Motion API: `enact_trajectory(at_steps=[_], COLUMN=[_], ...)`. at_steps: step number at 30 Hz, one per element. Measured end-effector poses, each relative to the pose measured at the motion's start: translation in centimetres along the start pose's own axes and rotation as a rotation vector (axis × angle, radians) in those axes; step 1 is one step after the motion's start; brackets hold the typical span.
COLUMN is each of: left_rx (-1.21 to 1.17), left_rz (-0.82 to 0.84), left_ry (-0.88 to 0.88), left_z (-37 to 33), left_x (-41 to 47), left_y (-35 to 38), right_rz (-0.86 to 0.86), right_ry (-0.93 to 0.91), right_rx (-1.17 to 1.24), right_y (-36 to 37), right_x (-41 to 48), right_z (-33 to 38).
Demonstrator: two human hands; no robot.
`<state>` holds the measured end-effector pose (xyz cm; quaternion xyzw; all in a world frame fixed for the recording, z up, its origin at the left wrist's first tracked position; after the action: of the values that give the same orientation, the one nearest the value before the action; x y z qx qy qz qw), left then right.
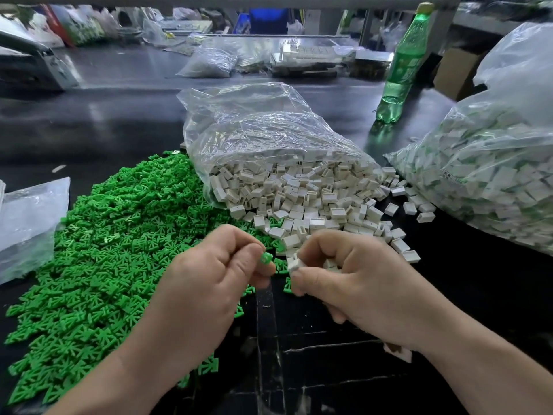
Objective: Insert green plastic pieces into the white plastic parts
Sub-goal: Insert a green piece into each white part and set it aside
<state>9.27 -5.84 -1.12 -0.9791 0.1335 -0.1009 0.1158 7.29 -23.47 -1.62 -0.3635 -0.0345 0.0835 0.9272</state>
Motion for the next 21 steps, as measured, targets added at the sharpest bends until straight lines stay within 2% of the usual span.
enact_trajectory(at_steps=[1,3,10,14,21], left_rx=[-0.159,-0.332,-0.597,-0.694,-0.755], left_rz=[-0.001,0.014,-0.034,-0.017,0.000], left_ry=[-0.039,-0.064,-0.121,-0.139,-0.150], left_z=[0.1,0.1,0.7,0.4,0.7], left_x=[-0.1,-0.2,-0.1,-0.1,-0.1], left_y=[-0.1,-0.2,-0.3,0.1,0.4], right_rz=[0.050,0.114,0.216,0.219,0.227], right_ry=[-0.013,-0.022,0.051,0.098,0.121], right_rx=[0.123,0.321,0.751,0.842,0.821], right_y=[0.4,1.0,2.2,2.4,2.7], right_x=[0.0,0.0,0.2,0.3,0.4], right_z=[0.2,0.4,0.7,0.8,0.7])
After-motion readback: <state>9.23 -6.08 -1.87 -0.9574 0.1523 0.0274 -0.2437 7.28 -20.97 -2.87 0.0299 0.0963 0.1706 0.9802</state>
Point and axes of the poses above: each hand's wrist, its own x-axis towards the middle knuckle, its own y-axis out of the palm, z = x × y, the point moved 7 cm from there along x, towards the middle knuckle, and after that the axes turned 14 degrees about -x, right-handed, at the moved point
